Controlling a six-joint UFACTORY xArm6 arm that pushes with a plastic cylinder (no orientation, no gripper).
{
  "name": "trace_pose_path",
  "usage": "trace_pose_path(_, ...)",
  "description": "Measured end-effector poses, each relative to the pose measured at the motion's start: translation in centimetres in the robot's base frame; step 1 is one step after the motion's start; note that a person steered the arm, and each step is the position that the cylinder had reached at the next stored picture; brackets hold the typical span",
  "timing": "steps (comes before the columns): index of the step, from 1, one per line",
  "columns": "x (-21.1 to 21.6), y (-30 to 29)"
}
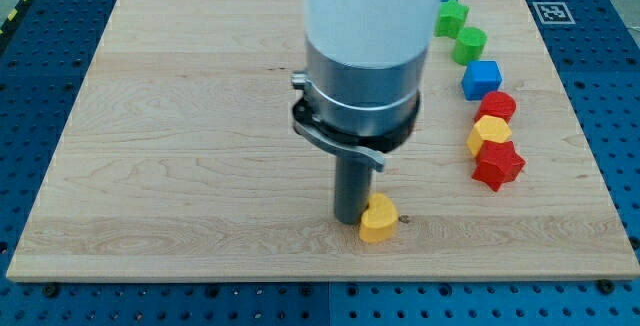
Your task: Push the yellow heart towards the red star
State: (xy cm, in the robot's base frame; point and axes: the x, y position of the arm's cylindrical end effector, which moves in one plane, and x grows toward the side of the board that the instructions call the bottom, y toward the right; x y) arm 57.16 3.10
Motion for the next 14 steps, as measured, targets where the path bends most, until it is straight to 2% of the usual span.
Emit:
trace_pose_path(2,3.9,0.8)
trace_pose_path(4,4.0,4.6)
trace_pose_path(6,4.0,3.7)
trace_pose_path(8,2.2,3.7)
trace_pose_path(10,1.6,7.0)
trace_pose_path(14,-0.1,5.5)
